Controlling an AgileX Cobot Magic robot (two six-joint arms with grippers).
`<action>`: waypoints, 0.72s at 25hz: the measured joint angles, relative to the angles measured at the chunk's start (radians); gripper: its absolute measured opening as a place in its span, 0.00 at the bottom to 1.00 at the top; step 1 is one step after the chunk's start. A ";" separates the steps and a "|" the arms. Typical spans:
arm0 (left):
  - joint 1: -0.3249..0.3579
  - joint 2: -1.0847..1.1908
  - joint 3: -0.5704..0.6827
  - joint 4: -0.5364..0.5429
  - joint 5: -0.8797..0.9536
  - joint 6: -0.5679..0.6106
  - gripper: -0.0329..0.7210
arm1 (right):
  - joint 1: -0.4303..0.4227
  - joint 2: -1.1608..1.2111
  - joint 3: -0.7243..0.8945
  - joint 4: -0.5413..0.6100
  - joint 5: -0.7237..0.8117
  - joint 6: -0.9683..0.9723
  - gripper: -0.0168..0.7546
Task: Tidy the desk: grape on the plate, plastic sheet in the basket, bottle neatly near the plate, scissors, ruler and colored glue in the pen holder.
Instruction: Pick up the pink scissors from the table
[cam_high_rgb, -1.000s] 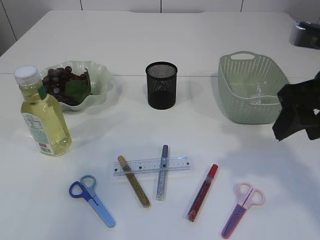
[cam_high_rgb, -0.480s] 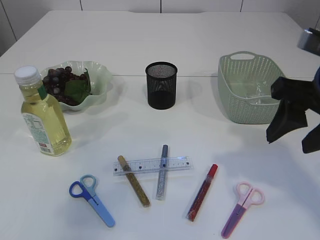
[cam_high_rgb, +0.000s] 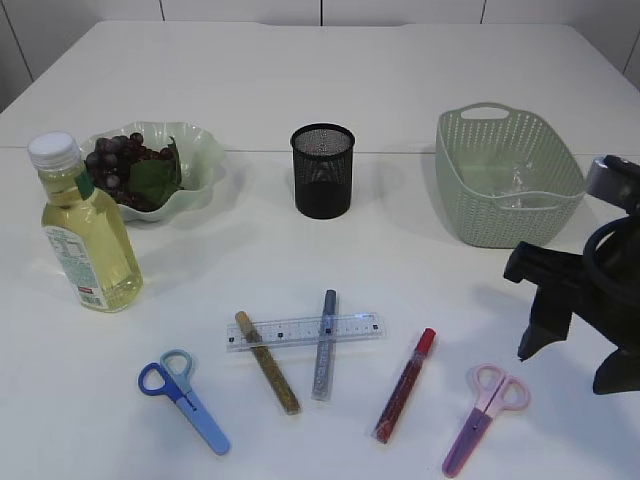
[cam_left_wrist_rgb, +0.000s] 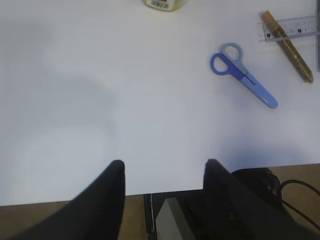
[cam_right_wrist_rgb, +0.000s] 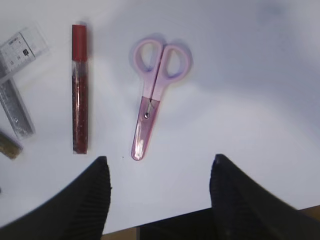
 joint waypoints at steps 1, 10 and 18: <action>-0.007 0.000 0.000 0.002 0.000 0.000 0.54 | 0.009 0.005 0.002 -0.021 -0.005 0.046 0.66; -0.035 0.000 0.000 0.021 0.000 0.002 0.54 | 0.093 0.174 0.006 -0.075 -0.051 0.223 0.66; -0.036 0.000 0.000 0.046 0.000 0.002 0.54 | 0.093 0.240 0.006 -0.075 -0.088 0.255 0.66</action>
